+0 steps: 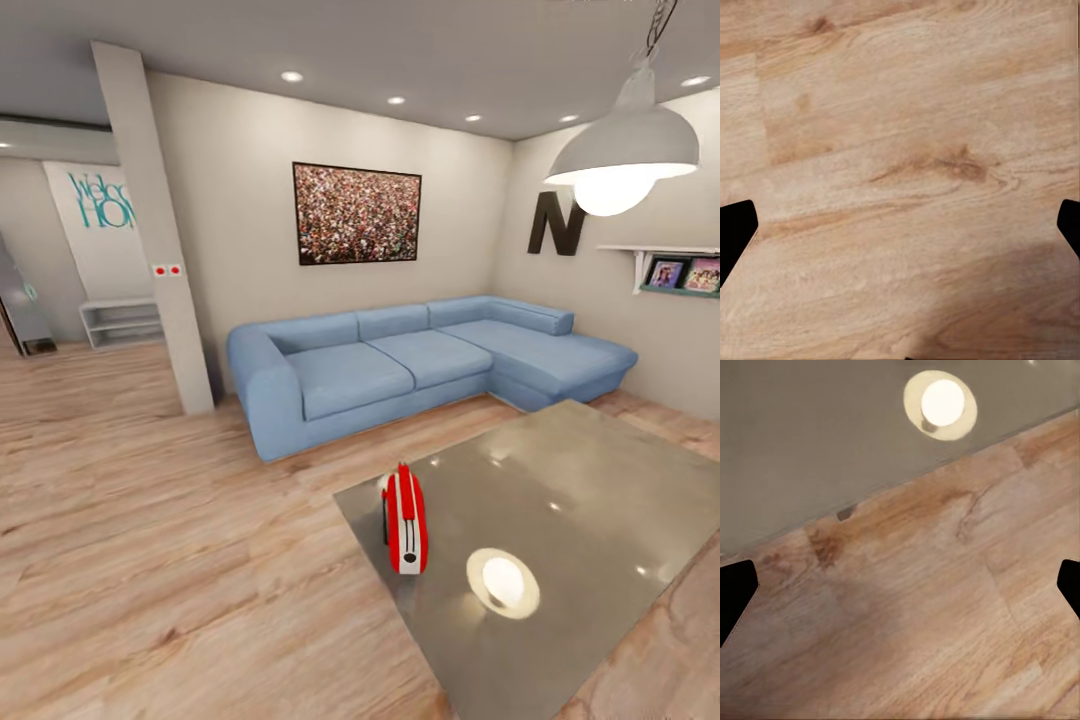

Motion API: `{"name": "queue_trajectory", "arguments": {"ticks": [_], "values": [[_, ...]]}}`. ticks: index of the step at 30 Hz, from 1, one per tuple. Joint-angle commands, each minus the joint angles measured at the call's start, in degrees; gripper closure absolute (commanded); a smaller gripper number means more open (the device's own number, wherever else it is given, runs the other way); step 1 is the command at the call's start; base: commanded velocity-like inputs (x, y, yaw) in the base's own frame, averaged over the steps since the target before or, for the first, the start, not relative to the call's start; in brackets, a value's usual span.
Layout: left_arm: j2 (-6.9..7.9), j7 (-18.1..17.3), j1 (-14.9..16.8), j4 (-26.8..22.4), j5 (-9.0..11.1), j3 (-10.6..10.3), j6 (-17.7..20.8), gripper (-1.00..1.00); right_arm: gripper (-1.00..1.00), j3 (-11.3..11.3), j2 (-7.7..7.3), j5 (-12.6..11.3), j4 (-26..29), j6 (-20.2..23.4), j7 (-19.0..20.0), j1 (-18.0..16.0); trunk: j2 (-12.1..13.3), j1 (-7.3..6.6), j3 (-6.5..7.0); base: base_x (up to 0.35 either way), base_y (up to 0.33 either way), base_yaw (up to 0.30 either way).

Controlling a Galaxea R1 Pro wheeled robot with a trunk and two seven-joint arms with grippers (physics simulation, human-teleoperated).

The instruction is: Turn on the radio receiver that's on the table in the living room.

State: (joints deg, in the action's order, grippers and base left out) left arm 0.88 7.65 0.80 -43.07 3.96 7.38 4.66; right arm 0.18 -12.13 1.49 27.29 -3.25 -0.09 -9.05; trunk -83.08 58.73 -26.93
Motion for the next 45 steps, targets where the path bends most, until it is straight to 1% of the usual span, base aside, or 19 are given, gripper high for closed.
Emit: {"name": "queue_trajectory", "arguments": {"ticks": [1,14,32,39,45], "values": [[0.0,0.0,0.0,0.0,0.0,0.0,0.0,-1.0,-1.0,0.0,0.0,0.0,0.0,0.0,0.0,0.0,0.0,0.0,0.0,0.173,0.28,-0.274],[0.0,0.0,0.0,0.0,0.0,0.0,0.0,-1.0,-1.0,0.0,0.0,0.0,0.03,0.0,0.0,0.0,0.0,0.0,0.0,0.188,0.275,-0.276],[0.0,0.03,0.03,0.0,-0.03,0.01,0.0,-1.0,-1.0,0.0,0.0,0.0,0.01,0.0,0.0,0.0,0.0,0.0,0.0,0.249,0.229,-0.27],[0.0,0.02,0.01,0.0,-0.01,0.0,0.01,-1.0,-1.0,0.0,0.0,0.06,0.01,-0.01,0.0,0.0,0.0,0.0,0.0,0.096,0.072,-0.038],[0.0,0.08,0.02,0.0,-0.03,0.0,0.04,-1.0,-1.0,0.0,0.0,0.07,0.02,0.0,0.0,0.0,0.0,0.0,0.0,0.005,0.004,0.203]]}}
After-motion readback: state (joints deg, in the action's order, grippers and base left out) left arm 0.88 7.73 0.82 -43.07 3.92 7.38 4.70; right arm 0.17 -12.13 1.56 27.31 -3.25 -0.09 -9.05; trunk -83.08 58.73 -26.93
